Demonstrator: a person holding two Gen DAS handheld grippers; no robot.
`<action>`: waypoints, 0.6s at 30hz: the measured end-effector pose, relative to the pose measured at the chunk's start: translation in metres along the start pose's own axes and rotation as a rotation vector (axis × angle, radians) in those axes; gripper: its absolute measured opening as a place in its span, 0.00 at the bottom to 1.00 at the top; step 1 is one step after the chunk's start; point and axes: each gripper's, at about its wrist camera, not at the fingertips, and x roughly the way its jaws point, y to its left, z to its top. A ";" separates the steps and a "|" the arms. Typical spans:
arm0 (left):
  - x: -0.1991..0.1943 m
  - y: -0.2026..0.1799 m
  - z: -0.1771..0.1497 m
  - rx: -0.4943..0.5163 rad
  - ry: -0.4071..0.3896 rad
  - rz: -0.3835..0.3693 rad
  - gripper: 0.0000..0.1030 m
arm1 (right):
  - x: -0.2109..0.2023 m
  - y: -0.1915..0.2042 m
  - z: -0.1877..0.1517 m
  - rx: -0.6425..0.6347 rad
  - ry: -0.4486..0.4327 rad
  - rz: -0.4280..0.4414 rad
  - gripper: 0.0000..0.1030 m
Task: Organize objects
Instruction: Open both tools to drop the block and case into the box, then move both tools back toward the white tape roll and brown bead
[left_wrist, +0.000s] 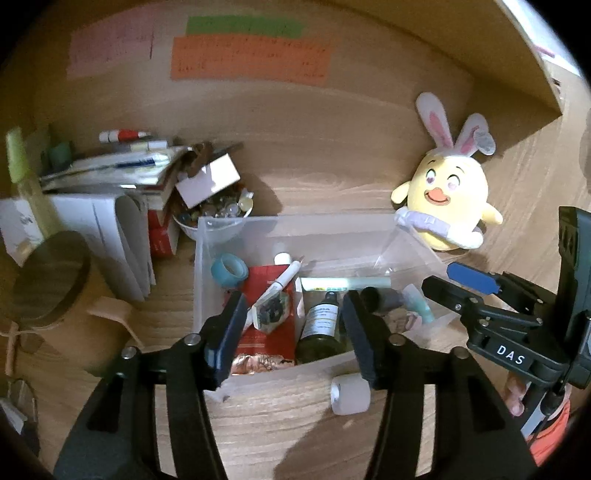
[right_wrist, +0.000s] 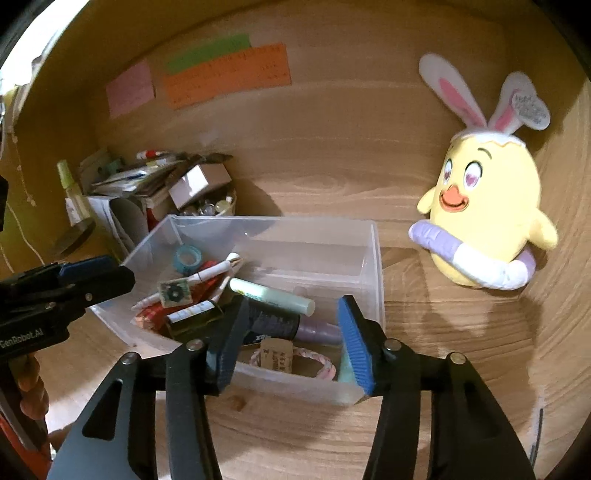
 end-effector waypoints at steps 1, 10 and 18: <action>-0.004 -0.001 -0.001 0.001 -0.011 0.003 0.61 | -0.003 0.001 0.000 -0.004 -0.005 0.000 0.46; -0.037 -0.006 -0.010 0.013 -0.069 0.013 0.75 | -0.033 0.016 -0.010 -0.062 -0.047 0.010 0.52; -0.040 -0.008 -0.032 0.033 -0.046 0.051 0.85 | -0.047 0.023 -0.025 -0.087 -0.040 0.021 0.53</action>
